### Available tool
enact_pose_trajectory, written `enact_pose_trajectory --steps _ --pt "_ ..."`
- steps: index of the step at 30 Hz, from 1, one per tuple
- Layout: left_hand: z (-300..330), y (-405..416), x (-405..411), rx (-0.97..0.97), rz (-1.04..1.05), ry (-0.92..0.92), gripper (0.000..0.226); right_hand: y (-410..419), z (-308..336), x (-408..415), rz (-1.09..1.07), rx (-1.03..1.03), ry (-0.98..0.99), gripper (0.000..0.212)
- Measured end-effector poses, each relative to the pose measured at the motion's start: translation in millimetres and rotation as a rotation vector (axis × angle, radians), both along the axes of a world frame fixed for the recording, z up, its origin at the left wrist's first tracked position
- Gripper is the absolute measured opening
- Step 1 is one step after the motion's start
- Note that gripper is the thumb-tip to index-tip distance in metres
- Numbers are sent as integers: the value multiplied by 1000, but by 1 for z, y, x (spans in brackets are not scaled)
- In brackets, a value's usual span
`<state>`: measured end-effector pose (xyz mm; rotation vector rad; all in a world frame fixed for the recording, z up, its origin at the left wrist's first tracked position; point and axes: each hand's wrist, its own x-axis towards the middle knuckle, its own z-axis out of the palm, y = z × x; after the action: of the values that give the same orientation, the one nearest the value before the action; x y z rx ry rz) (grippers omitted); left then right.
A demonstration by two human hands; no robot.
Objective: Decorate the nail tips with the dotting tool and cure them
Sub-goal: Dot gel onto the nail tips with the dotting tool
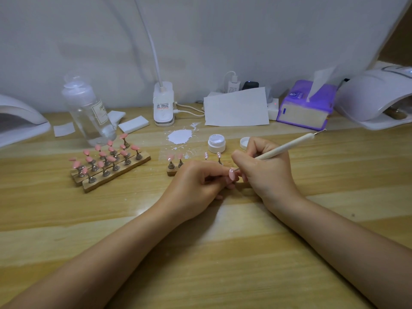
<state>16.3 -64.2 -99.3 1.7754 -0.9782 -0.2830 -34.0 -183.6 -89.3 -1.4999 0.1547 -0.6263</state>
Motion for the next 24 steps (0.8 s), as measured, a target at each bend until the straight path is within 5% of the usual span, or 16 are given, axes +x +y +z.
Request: enact_pose_trajectory --steps 14,24 --pt "3 1 -1 1 -26 1 29 0 2 1 -8 80 -25 42" --pt "1 1 0 -2 -15 6 18 1 3 -2 -10 -48 4 43"
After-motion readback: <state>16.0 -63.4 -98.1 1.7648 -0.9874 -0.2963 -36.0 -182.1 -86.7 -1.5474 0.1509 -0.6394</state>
